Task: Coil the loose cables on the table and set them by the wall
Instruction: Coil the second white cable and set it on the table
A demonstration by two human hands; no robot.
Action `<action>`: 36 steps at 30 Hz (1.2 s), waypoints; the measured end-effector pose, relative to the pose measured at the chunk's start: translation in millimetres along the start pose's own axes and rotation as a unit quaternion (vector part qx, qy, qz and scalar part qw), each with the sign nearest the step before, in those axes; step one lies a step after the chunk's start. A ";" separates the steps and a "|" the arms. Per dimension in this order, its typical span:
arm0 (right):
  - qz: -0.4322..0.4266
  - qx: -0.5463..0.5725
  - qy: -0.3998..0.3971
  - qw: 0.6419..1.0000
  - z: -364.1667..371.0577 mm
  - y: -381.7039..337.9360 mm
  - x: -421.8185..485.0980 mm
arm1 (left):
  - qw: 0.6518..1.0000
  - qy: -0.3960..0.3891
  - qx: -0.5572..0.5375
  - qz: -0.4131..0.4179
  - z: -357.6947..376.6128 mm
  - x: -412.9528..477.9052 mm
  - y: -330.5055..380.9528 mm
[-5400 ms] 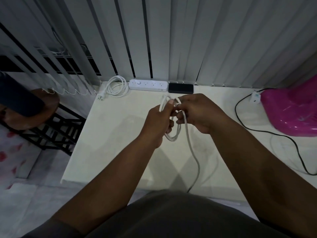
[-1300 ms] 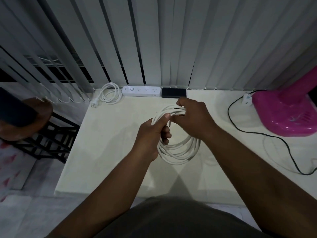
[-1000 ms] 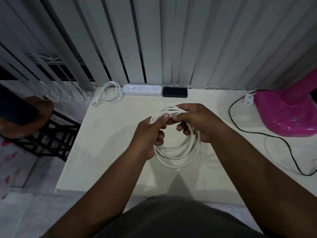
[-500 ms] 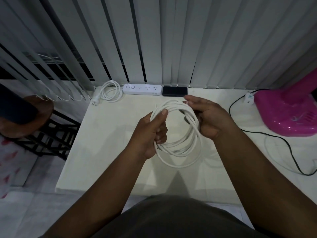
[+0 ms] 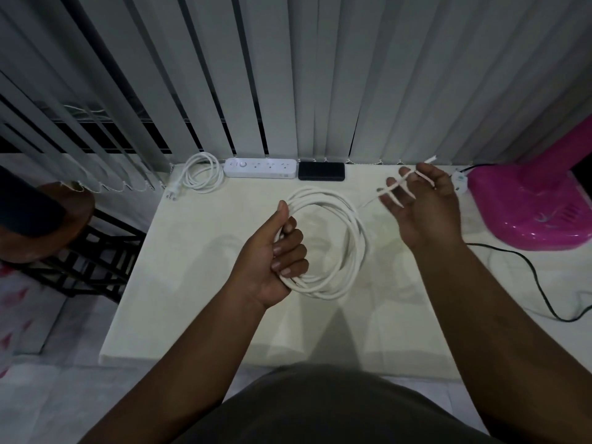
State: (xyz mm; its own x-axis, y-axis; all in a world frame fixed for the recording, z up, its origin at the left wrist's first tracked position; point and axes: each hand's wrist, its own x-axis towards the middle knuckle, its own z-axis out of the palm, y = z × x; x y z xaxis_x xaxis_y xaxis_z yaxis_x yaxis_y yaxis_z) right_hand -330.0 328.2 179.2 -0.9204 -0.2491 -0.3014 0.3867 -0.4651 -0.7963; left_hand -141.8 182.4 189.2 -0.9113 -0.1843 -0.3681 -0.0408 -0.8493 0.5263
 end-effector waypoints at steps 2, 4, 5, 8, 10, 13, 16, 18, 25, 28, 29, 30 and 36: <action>0.028 0.043 -0.062 0.997 7.5 5.0 -9.0 | 1.000 0.004 0.018 -0.003 5.7 1.4 -4.8; 0.056 0.081 -0.116 0.988 16.5 4.9 -16.3 | 0.999 0.013 0.040 -0.004 10.6 2.9 -8.5; 0.069 0.082 -0.132 0.985 21.3 3.8 -19.3 | 0.999 0.019 0.049 -0.003 11.8 3.3 -9.9; 0.097 0.014 -0.148 0.984 32.4 -0.8 -28.6 | 0.997 0.033 0.072 0.002 11.6 3.5 -12.8; 0.094 -0.058 -0.173 0.979 33.5 -4.4 -33.0 | 0.995 0.044 0.088 0.008 10.4 2.8 -14.0; 0.051 -0.166 -0.231 0.957 28.2 -12.3 -35.4 | 0.991 0.064 0.116 0.011 9.7 2.0 -16.3; 0.016 -0.219 -0.298 0.929 25.2 -15.9 -41.5 | 0.990 0.075 0.116 -0.006 8.2 1.2 -16.0; 0.012 -0.235 -0.351 0.906 24.5 -14.0 -47.9 | 0.991 0.073 0.109 -0.028 7.7 2.1 -13.2; -0.022 -0.367 -0.436 0.821 23.4 -12.8 -49.9 | 0.995 -0.030 0.043 -0.090 -0.1 1.8 2.3; -0.037 -0.424 -0.421 0.801 21.9 -10.0 -49.2 | 0.990 -0.031 0.111 -0.078 4.2 0.2 0.5; -0.045 -0.430 -0.408 0.804 22.5 -9.6 -49.6 | 0.988 -0.029 0.141 -0.062 5.2 -0.4 -0.7; -0.051 -0.428 -0.394 0.812 23.7 -9.3 -49.9 | 0.983 -0.026 0.177 -0.040 5.1 -0.7 -1.5; -0.115 -0.547 -0.331 0.761 27.0 -2.4 -48.5 | 0.946 0.006 0.323 -0.002 6.0 -4.3 -6.1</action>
State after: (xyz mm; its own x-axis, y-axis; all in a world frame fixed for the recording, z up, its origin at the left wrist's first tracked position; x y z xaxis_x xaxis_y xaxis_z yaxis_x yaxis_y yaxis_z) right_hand -284.7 318.5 209.9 -0.5862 -0.8088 -0.0467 -0.3917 0.3335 -0.8575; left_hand -140.1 191.4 192.2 -0.9059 -0.1910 -0.3780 -0.2898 -0.3712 0.8821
